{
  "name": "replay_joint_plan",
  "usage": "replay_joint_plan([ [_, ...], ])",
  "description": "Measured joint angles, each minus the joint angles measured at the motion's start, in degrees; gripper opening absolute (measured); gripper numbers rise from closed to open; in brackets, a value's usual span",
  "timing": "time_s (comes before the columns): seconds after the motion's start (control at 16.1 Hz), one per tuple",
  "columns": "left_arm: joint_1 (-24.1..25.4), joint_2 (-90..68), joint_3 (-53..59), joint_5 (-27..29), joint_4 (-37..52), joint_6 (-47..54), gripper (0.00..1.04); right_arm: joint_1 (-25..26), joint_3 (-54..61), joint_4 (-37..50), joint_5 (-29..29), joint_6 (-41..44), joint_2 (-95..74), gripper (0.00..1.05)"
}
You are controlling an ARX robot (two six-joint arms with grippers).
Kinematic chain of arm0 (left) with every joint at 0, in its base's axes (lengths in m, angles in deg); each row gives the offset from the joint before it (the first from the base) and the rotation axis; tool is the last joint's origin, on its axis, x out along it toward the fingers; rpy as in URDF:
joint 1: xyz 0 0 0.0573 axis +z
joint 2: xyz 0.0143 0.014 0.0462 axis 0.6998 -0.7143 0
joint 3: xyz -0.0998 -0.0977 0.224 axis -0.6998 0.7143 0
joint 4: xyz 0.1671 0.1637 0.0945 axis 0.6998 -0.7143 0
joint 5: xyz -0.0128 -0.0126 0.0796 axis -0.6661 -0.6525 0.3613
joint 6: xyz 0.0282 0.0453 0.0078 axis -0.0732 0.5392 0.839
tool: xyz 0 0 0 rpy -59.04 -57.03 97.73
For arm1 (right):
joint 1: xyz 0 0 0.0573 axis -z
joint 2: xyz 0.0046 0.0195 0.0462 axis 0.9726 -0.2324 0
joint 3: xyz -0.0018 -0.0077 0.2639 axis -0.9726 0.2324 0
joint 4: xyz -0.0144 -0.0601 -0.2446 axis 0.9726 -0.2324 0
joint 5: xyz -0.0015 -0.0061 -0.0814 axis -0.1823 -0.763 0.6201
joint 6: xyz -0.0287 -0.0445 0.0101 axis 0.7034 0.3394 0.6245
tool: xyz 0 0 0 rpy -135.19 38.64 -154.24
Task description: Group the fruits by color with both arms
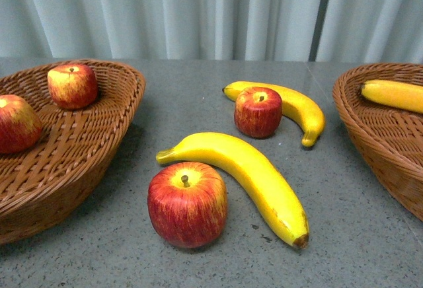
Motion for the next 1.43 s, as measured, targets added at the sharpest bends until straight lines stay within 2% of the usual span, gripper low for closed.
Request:
replay_joint_plan([
  [0.81,-0.11,-0.17,-0.09,0.63,-0.76,-0.24,0.98,0.00,0.00,-0.02,0.00,0.00,0.00,0.98],
  [0.87,-5.35,-6.54,-4.72,12.37,-12.20,-4.11,0.98,0.00,0.00,-0.04,0.02,0.07,0.00,0.98],
  [0.93,-8.15,-14.53,-8.76,19.30,-13.16,-5.44,0.98,0.00,0.00,0.07,-0.04,0.00,0.00,0.98],
  [0.99,-7.61,-22.10,-13.00,20.96,-6.16,-5.14,0.98,0.00,0.00,0.04,-0.04,0.00,0.00,0.98],
  [1.06,-8.96,-30.40,-18.93,19.19,2.19,-2.25,0.98,0.00,0.00,-0.07,0.00,0.00,0.00,0.98],
  [1.12,-12.02,-38.60,-25.11,14.67,8.31,1.36,0.98,0.00,0.00,0.00,-0.02,0.00,0.00,0.98],
  [1.18,-15.54,-48.52,-32.89,9.22,8.22,5.60,0.98,0.00,0.00,0.02,0.00,0.00,0.00,0.98],
  [1.3,-20.94,-65.94,-43.82,-2.62,-0.94,11.52,0.98,0.00,0.00,0.02,0.00,0.00,0.00,0.98],
  [1.43,-24.41,-75.97,-49.59,-7.85,-5.05,12.04,0.98,0.00,0.00,0.02,0.00,0.00,0.00,0.98],
])
